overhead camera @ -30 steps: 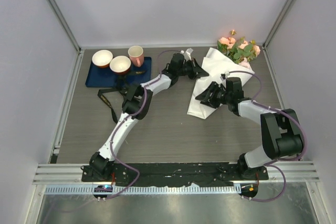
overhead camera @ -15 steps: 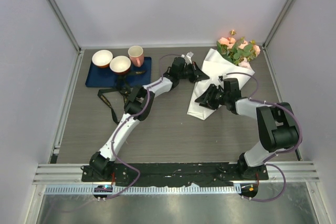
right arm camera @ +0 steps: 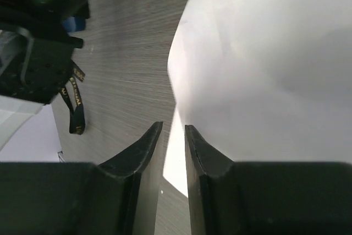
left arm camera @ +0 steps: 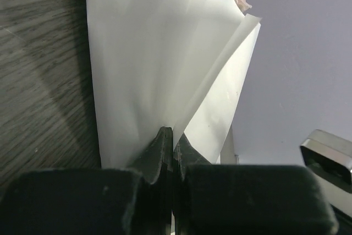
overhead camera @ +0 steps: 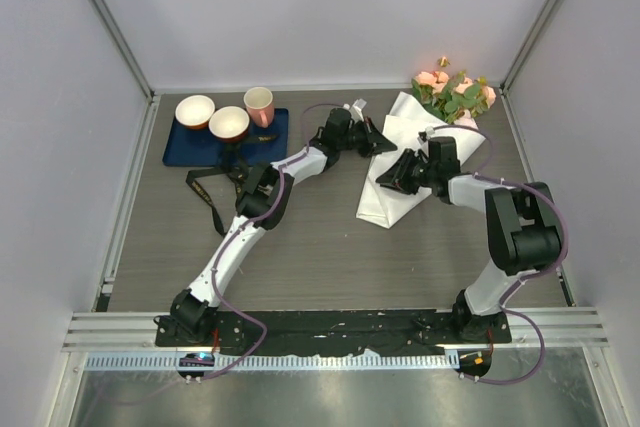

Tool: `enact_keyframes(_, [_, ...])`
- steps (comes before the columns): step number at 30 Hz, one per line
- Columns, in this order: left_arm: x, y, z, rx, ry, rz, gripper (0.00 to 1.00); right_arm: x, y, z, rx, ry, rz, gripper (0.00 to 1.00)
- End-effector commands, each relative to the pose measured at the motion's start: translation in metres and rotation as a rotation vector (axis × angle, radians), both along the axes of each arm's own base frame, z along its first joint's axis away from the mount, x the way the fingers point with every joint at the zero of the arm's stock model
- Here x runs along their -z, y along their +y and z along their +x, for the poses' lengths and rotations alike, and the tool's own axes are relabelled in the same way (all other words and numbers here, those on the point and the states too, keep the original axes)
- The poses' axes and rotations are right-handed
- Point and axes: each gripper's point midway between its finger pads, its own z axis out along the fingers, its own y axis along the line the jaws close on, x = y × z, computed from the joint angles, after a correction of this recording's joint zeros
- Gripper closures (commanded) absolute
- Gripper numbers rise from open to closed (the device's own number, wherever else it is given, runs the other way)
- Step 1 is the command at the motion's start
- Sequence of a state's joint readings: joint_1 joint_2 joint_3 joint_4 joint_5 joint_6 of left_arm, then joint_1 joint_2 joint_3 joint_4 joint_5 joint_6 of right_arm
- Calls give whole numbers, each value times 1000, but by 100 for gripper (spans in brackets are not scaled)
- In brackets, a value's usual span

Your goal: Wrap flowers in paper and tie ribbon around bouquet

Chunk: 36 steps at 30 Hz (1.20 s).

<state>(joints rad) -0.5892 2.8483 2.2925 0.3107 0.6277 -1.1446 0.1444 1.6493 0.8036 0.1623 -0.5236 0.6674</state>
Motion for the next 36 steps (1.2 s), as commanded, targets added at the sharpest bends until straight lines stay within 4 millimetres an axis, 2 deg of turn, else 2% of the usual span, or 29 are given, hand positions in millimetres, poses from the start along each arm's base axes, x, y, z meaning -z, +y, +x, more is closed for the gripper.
enact_keyframes(1, [-14,2,7,-7,-29,10,100,10,2,7,-15,-23,-2,74])
enact_keyframes(3, [-17,3,7,2,-40,40,96,15,1,6,-18,-15,-9,78])
enact_keyframes(6, [-24,11,6,0,-19,105,78,22,-1,4,-17,-6,-22,80])
enact_keyframes(7, [-35,16,4,6,-7,117,69,24,-2,4,-15,-5,-28,80])
enact_keyframes(8, [-46,18,3,15,-24,112,65,25,-2,4,-15,-5,-30,80])
enact_keyframes(10, [-43,32,-2,21,-1,171,58,27,-2,4,-20,-2,-32,80])
enact_keyframes(11, [-71,37,-4,18,-41,172,56,30,-2,2,-27,8,-33,81])
enact_keyframes(12, [-71,43,-6,29,-81,214,51,31,-3,3,-30,8,-38,81])
enact_keyframes(13, [-73,52,-10,23,-64,265,39,32,-3,3,-33,12,-37,81])
enact_keyframes(14, [-91,57,-14,26,-102,283,38,33,-3,2,-36,17,-33,82])
enact_keyframes(17, [-90,72,-26,23,-105,347,37,33,-5,2,-41,17,-34,82])
enact_keyframes(18, [-88,78,-36,24,-89,356,37,33,-5,2,-42,19,-33,82])
enact_keyframes(20, [-93,74,-45,43,-85,301,49,32,-5,2,-42,19,-32,82])
enact_keyframes(21, [-80,74,-56,61,-32,276,54,32,-5,2,-42,19,-32,82])
enact_keyframes(22, [-91,64,-56,74,-65,199,66,32,-5,2,-39,23,-30,82])
enact_keyframes(23, [-95,57,-65,100,-13,136,72,32,-5,2,-38,25,-26,82])
enact_keyframes(24, [-89,53,-71,112,0,113,74,32,-4,2,-39,27,-23,82])
enact_keyframes(27, [-90,30,-75,135,-16,53,76,31,-3,2,-38,26,-17,82])
enact_keyframes(28, [-76,25,-76,144,10,60,76,30,-4,2,-34,25,-19,82])
enact_keyframes(30, [-67,23,-72,127,33,66,78,29,-6,0,-28,32,-24,82])
enact_keyframes(31, [-50,24,-70,120,65,87,81,24,-5,1,-28,24,-26,82])
enact_keyframes(32, [-43,25,-68,112,78,107,84,23,-7,0,-21,27,-30,82])
enact_keyframes(35, [-5,33,-64,101,100,208,96,14,-7,-2,-19,26,-32,80])
enact_keyframes(36, [12,39,-69,111,126,259,100,13,-8,-7,-22,40,-39,79])
